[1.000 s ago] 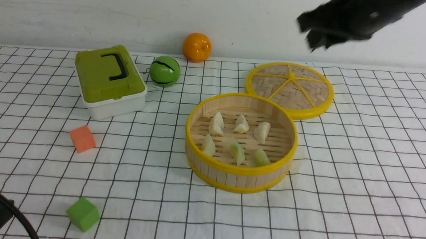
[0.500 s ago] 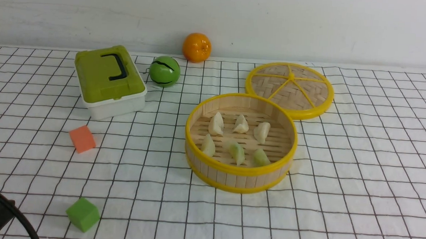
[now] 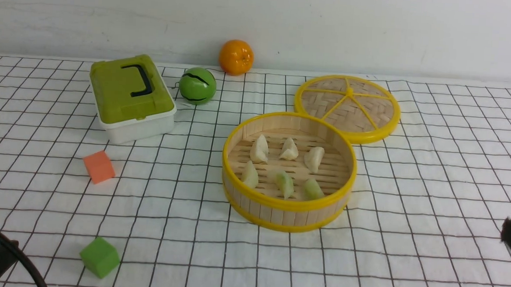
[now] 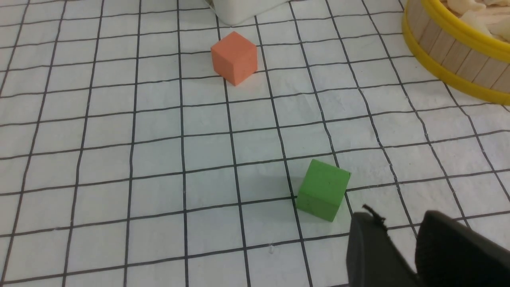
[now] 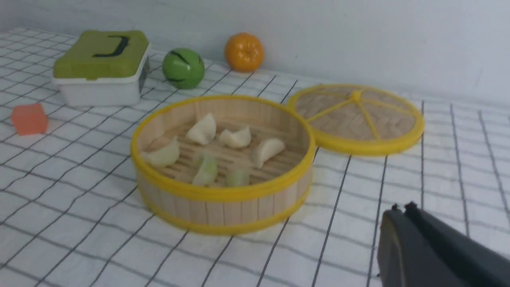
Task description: Put the dumplings into the steamer on the table with the white tablecloth.
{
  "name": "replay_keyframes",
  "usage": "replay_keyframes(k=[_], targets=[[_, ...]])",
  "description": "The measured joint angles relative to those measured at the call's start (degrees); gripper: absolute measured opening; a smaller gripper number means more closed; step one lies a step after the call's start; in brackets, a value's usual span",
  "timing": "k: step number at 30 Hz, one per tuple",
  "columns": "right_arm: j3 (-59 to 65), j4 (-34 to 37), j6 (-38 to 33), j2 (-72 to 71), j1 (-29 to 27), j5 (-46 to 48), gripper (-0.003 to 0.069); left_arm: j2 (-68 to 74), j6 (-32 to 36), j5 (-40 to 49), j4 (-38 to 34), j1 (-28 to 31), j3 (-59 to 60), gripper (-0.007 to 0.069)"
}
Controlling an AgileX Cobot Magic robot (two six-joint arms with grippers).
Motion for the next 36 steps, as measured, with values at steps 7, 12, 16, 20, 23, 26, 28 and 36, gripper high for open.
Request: replay_keyframes(k=[7,12,16,20,23,26,28,36], targets=[[7.31,-3.38,2.47,0.00,0.00,2.24,-0.0012,0.00,0.00,0.00,0.00,0.00,0.00,0.0186],[7.49,-3.38,2.60,-1.69,0.00,3.72,-0.0012,0.00,0.00,0.00,0.00,0.00,0.00,0.0192],[8.40,-1.99,2.55,-7.44,-0.20,3.21,-0.0012,0.00,0.00,0.00,0.00,0.00,0.00,0.0198],[9.67,7.99,-3.24,-15.08,-3.07,4.09,-0.0012,0.00,0.00,0.00,0.00,0.00,0.00,0.0201],[12.25,22.48,-17.79,-23.37,-8.29,5.04,-0.0012,0.00,0.00,0.00,0.00,0.00,0.00,0.0206],[14.04,32.99,-31.65,-28.86,-12.65,7.04,-0.0012,0.00,0.00,0.00,0.00,0.00,0.00,0.0209],[14.19,37.28,-36.27,-30.84,-14.50,8.51,-0.0012,0.00,0.00,0.00,0.00,0.00,0.00,0.0210],[14.30,43.14,-44.34,-31.90,-16.94,19.09,-0.0012,0.05,0.00,0.03,0.00,0.00,0.00,0.0218]])
